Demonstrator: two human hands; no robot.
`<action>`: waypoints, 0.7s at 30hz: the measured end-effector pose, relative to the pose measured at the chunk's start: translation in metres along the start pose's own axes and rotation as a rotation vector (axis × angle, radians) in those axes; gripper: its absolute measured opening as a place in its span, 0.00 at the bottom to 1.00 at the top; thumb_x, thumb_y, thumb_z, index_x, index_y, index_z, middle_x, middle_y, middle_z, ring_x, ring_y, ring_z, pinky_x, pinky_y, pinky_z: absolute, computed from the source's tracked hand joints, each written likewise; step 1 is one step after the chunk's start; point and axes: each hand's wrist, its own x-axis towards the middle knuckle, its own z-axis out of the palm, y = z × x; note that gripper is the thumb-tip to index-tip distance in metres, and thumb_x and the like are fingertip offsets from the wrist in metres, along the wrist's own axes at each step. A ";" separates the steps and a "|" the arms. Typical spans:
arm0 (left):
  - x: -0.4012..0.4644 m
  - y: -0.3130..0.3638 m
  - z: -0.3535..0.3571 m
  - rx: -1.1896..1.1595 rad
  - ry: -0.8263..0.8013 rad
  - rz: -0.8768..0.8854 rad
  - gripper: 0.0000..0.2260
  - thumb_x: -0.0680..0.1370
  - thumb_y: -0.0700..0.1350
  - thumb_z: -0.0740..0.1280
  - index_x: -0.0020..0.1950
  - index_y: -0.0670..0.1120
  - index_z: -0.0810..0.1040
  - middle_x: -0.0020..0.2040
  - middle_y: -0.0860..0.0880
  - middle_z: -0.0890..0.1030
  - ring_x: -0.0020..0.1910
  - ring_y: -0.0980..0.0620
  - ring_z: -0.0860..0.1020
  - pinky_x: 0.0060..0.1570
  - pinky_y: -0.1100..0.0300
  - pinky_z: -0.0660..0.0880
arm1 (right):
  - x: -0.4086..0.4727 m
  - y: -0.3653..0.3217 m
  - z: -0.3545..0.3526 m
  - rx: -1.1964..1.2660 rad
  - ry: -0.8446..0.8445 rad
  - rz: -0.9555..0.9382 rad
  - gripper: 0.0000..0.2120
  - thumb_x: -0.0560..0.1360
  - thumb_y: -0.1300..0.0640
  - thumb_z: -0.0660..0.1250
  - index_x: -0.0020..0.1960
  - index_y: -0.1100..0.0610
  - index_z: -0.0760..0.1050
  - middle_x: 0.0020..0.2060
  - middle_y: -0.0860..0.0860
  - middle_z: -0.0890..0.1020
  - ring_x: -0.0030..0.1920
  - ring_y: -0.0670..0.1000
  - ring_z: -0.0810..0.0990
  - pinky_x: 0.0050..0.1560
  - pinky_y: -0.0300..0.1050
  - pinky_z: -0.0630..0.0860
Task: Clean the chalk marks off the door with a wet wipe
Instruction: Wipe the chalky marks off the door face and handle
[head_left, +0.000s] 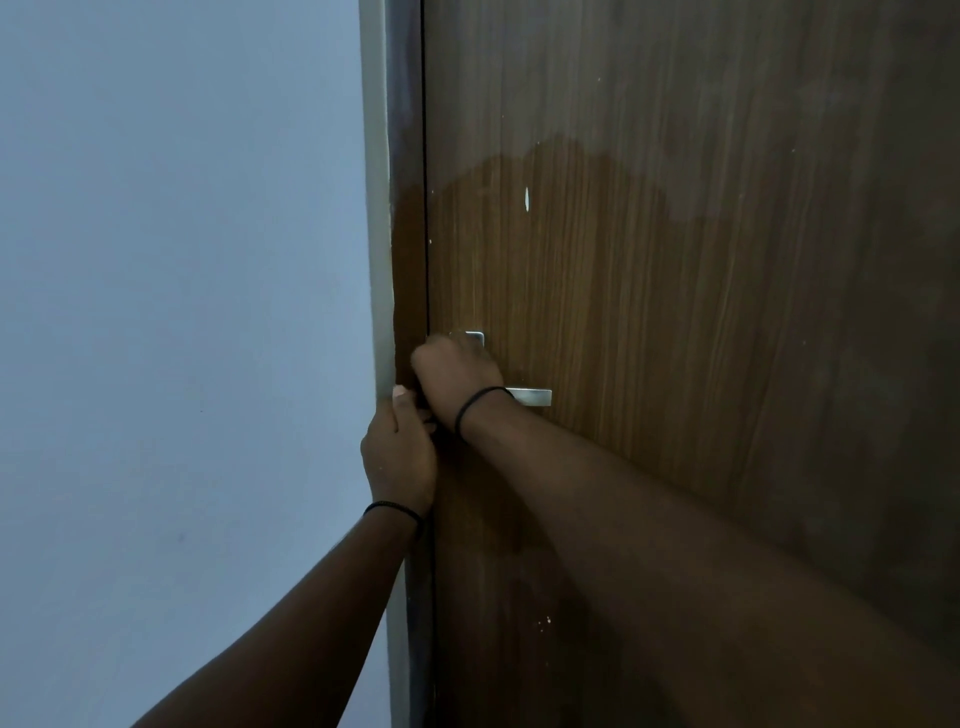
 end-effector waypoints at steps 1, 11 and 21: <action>0.000 0.001 0.000 0.004 0.004 0.002 0.20 0.84 0.53 0.50 0.53 0.45 0.79 0.48 0.45 0.83 0.48 0.47 0.80 0.55 0.48 0.78 | -0.001 -0.003 -0.001 -0.045 -0.048 -0.033 0.07 0.78 0.62 0.61 0.53 0.59 0.78 0.52 0.57 0.80 0.55 0.57 0.78 0.50 0.49 0.75; -0.005 0.011 -0.006 -0.078 -0.031 -0.098 0.17 0.84 0.54 0.51 0.53 0.50 0.77 0.49 0.46 0.83 0.50 0.48 0.81 0.59 0.46 0.76 | -0.071 0.047 0.017 -0.049 0.017 -0.453 0.08 0.79 0.59 0.63 0.55 0.56 0.79 0.51 0.53 0.81 0.55 0.53 0.77 0.61 0.51 0.68; -0.007 0.002 0.005 -0.071 -0.123 -0.148 0.18 0.83 0.54 0.54 0.59 0.46 0.79 0.53 0.47 0.83 0.52 0.52 0.79 0.53 0.57 0.74 | -0.093 0.018 0.081 1.785 0.525 1.256 0.10 0.76 0.63 0.67 0.55 0.52 0.78 0.48 0.49 0.83 0.48 0.45 0.82 0.44 0.39 0.79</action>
